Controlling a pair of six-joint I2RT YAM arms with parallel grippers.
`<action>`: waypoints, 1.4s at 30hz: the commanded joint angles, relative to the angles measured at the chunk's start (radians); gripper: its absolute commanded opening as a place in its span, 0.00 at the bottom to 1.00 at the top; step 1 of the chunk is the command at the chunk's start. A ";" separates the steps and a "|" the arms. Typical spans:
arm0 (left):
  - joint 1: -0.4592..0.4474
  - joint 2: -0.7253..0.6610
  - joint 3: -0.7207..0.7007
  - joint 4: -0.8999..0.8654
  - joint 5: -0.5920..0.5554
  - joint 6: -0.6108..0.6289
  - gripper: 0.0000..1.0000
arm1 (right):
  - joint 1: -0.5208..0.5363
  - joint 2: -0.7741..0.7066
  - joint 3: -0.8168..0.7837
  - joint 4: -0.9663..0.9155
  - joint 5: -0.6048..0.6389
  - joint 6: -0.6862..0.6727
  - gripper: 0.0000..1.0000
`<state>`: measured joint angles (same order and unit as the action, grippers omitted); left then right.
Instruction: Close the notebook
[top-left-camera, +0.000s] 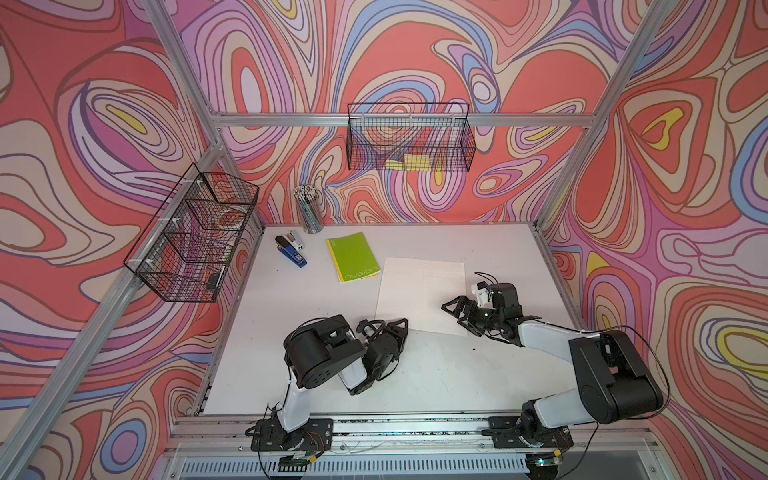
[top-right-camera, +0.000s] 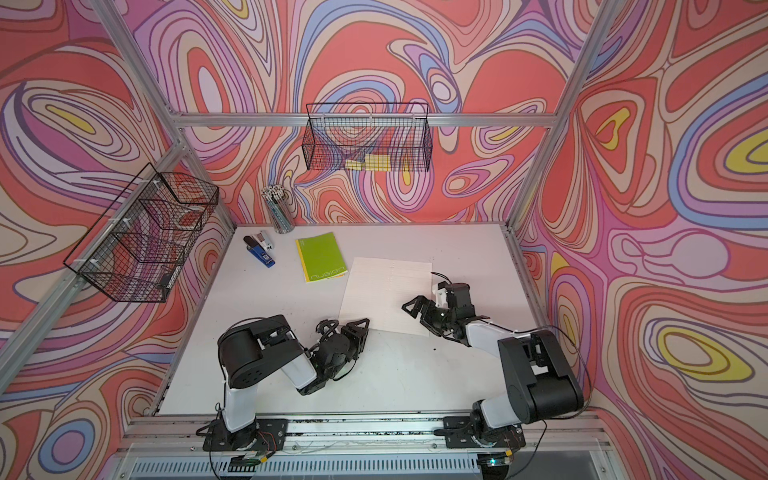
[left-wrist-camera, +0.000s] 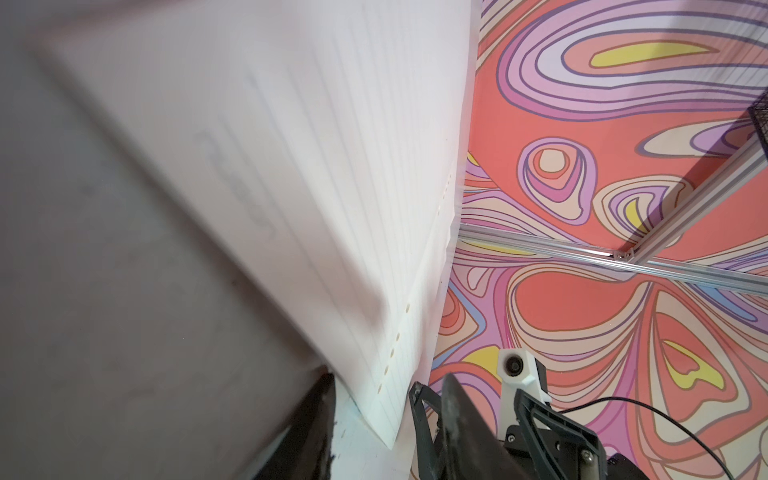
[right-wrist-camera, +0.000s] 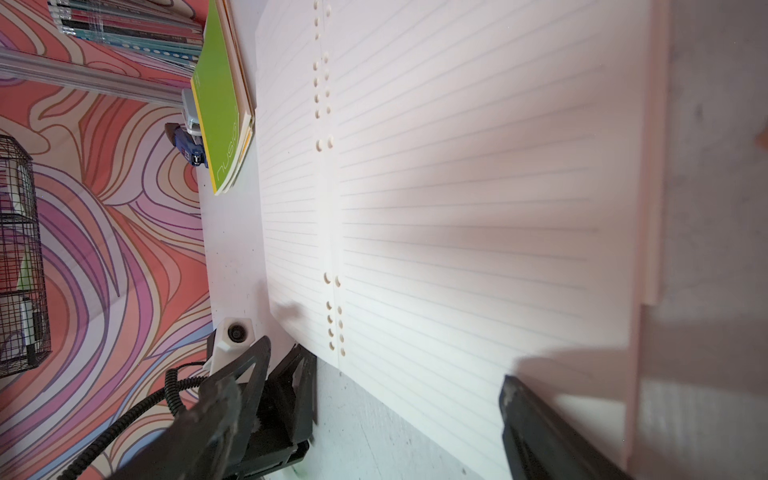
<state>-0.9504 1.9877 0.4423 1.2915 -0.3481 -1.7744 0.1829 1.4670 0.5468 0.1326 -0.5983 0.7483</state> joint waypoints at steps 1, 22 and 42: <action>-0.005 0.061 -0.001 -0.004 -0.050 -0.016 0.42 | -0.007 -0.036 -0.014 -0.026 0.010 -0.020 0.98; -0.024 0.037 -0.030 0.033 -0.026 0.084 0.00 | -0.007 -0.022 -0.008 -0.023 -0.005 -0.024 0.98; -0.024 -0.096 -0.138 0.031 0.040 0.238 0.00 | -0.008 -0.022 0.062 -0.077 -0.002 -0.049 0.98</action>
<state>-0.9684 1.9285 0.3405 1.3350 -0.2974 -1.5848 0.1818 1.4502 0.5907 0.0822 -0.5991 0.7193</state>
